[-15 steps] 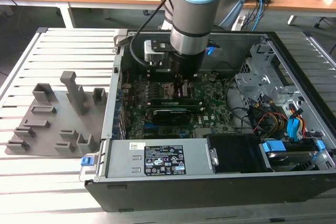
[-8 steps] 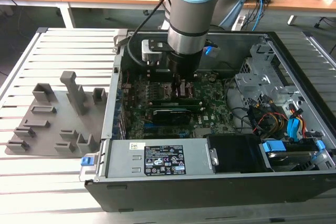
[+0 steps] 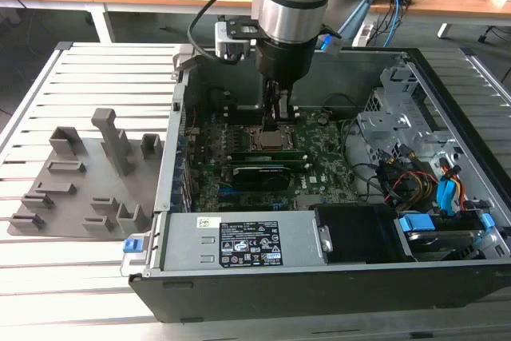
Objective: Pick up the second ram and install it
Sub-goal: 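Press down the second ram until it locks into place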
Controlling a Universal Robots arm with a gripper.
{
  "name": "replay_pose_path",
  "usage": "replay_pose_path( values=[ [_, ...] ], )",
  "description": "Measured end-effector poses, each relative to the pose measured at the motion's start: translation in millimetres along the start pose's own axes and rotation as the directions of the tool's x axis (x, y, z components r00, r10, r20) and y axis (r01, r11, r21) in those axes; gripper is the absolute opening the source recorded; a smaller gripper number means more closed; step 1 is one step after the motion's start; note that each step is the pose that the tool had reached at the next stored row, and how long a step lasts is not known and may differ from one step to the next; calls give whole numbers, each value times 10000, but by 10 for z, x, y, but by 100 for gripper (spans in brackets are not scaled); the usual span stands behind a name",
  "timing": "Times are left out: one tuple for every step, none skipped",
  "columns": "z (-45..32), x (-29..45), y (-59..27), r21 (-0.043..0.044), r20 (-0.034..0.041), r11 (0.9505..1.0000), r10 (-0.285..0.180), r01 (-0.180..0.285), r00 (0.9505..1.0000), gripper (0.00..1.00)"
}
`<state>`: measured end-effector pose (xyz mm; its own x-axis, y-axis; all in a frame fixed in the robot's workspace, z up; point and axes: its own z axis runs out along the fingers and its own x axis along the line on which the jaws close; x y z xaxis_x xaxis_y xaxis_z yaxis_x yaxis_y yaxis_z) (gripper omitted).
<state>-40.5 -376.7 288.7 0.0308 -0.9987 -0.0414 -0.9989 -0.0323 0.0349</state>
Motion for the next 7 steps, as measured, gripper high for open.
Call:
replay_pose_path(
  values=[
    [0, 0, 0, 1, 2, 10000, 0, 0, 10000, 11],
    [0, 0, 0, 1, 1, 10000, 0, 0, 10000, 11],
    [-2, 0, 0, 0, -1, 10000, 0, 0, 10000, 11],
    [-2, 0, 0, 0, 0, 10000, 0, 0, 10000, 11],
    [-3, 0, 0, 0, -1, 10000, 0, 0, 10000, 11],
    [-4, 0, 0, -1, 0, 10000, -1, 1, 10000, 11],
    [-4, 0, 0, -1, -1, 10000, 0, 0, 10000, 11]
  ],
)
